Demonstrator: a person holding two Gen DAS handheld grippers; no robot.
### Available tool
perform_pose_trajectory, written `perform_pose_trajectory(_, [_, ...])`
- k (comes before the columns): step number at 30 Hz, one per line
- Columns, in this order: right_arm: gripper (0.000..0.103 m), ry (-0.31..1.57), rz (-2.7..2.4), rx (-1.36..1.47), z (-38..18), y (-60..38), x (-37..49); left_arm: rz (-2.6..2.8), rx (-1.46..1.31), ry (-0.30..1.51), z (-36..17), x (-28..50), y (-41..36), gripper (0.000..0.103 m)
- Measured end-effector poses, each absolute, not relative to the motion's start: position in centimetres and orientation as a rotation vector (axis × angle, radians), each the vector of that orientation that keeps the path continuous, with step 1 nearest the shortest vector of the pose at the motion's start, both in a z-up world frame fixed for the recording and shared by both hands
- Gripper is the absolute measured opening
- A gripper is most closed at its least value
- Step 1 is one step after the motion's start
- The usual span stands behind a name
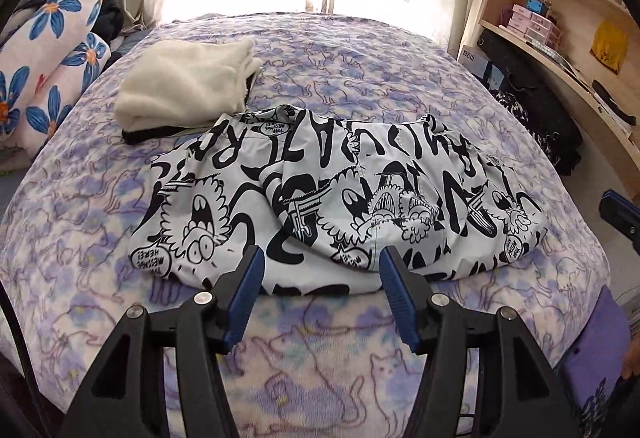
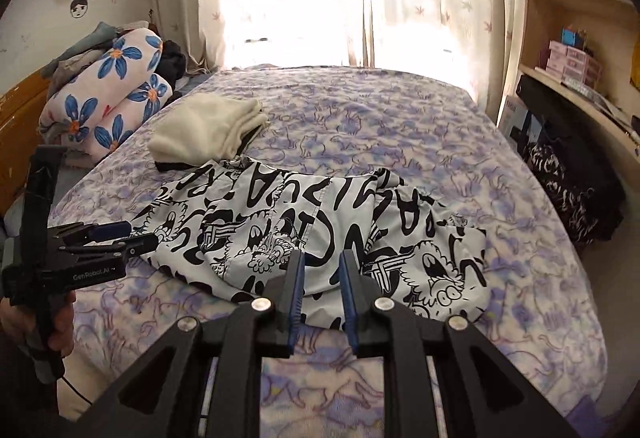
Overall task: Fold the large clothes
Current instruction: 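Open both tools and withdraw them from the folded jacket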
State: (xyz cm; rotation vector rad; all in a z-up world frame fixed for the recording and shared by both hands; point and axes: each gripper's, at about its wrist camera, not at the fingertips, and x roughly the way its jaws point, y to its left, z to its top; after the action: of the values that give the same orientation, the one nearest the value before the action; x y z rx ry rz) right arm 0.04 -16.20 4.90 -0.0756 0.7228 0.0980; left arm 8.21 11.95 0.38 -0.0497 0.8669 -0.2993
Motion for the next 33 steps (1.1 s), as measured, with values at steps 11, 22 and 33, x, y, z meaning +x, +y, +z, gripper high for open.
perform_pose_trajectory(11, [0.020, 0.702, 0.153, -0.194, 8.1, -15.5, -3.8, -0.296, -0.031, 0.856, 1.0, 5.1, 12.9, 0.063])
perform_pose_trajectory(22, [0.022, 0.703, 0.128, -0.297, 8.9, -15.9, -2.7, -0.278, -0.023, 0.903, -1.0, 4.5, 13.4, 0.069])
perform_pose_trajectory(33, [0.027, 0.808, 0.092, -0.122, -2.0, -15.4, 2.7, -0.271, -0.117, 1.030, -6.7, 7.1, 15.2, 0.069])
